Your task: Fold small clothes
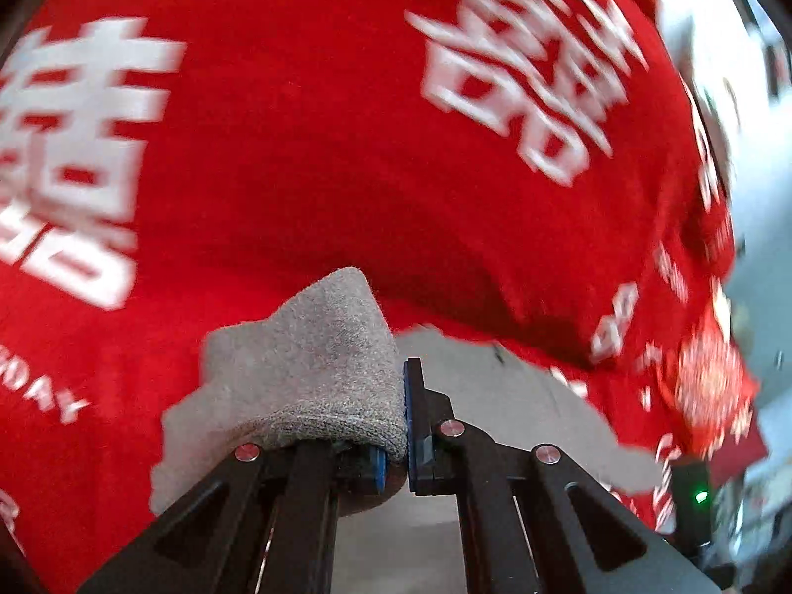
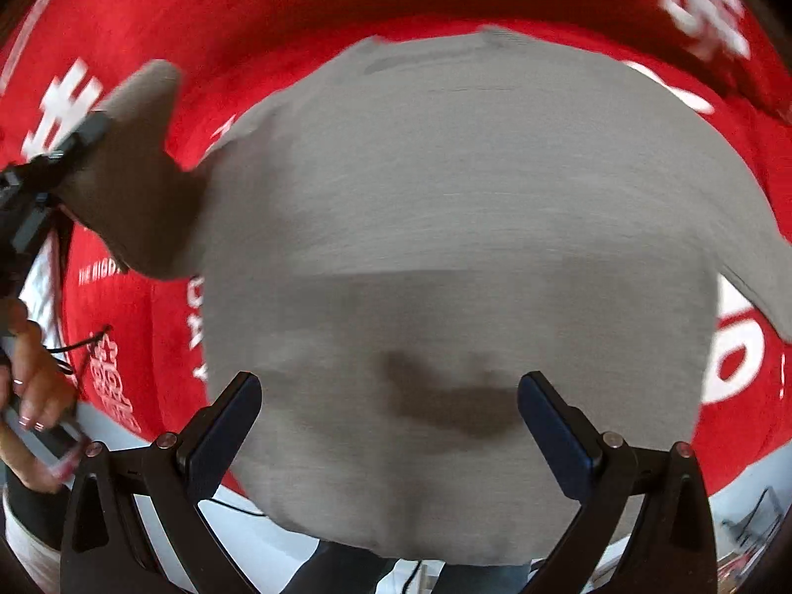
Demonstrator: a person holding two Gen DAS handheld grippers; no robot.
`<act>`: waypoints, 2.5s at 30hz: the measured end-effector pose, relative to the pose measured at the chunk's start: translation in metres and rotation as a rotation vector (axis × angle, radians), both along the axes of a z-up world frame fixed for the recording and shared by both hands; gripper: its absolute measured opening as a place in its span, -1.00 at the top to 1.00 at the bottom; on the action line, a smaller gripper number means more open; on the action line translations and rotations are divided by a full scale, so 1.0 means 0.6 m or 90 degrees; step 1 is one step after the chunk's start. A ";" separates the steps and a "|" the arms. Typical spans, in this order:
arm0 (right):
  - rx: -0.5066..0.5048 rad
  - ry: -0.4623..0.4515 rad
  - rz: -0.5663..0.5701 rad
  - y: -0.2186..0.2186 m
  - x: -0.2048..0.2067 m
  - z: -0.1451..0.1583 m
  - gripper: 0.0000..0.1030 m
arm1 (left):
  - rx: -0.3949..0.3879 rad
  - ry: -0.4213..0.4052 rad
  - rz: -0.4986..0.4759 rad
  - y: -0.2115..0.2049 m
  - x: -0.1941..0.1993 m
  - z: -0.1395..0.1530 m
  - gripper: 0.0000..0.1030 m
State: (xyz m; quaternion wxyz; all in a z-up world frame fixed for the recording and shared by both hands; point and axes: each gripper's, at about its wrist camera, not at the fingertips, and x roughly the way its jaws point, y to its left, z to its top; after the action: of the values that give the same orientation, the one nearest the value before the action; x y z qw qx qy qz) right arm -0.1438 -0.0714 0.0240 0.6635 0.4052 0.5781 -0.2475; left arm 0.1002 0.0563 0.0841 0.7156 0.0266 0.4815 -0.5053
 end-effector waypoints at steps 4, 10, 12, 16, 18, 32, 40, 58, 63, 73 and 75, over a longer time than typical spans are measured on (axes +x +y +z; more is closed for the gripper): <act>0.003 0.013 -0.055 -0.059 -0.078 -0.009 -1.00 | 0.075 -0.012 -0.071 -0.123 -0.096 -0.047 0.88; 0.015 0.041 -0.107 -0.117 -0.167 -0.036 -1.00 | 0.223 -0.056 -0.134 -0.217 -0.210 -0.152 0.87; 0.019 0.044 -0.114 -0.125 -0.176 -0.042 -1.00 | 0.268 -0.069 -0.140 -0.225 -0.226 -0.174 0.86; 0.010 0.041 -0.105 -0.135 -0.166 -0.043 -1.00 | 0.274 -0.057 -0.150 -0.208 -0.234 -0.177 -0.16; -0.010 0.035 -0.085 -0.133 -0.146 -0.038 -1.00 | 0.268 -0.082 -0.144 -0.189 -0.236 -0.151 -0.79; -0.357 0.050 0.408 0.024 0.209 -0.035 -0.71 | 0.351 -0.108 0.100 0.057 -0.006 -0.097 -0.79; -0.457 0.109 0.450 0.030 0.245 -0.087 0.80 | 0.393 -0.101 0.096 0.069 -0.006 -0.167 -0.79; 0.135 -0.234 -0.456 -0.193 -0.152 -0.112 0.13 | 0.384 -0.069 0.065 0.038 0.042 -0.164 -0.79; 0.247 -0.260 -0.350 -0.115 -0.042 -0.140 -0.11 | 0.355 0.002 0.066 0.003 0.109 -0.165 -0.79; 0.309 -0.281 -0.382 -0.034 0.082 -0.200 0.87 | 0.356 0.088 0.015 -0.038 0.142 -0.212 0.16; 0.326 -0.286 -0.399 -0.036 0.085 -0.202 0.88 | 0.337 0.107 -0.014 -0.041 0.141 -0.207 0.65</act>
State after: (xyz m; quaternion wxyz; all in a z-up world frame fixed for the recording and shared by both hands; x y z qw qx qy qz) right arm -0.0927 -0.0929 -0.0975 0.5442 0.7546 0.3125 -0.1918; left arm 0.1848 0.0317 -0.0402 0.6361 0.1761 0.6540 -0.3697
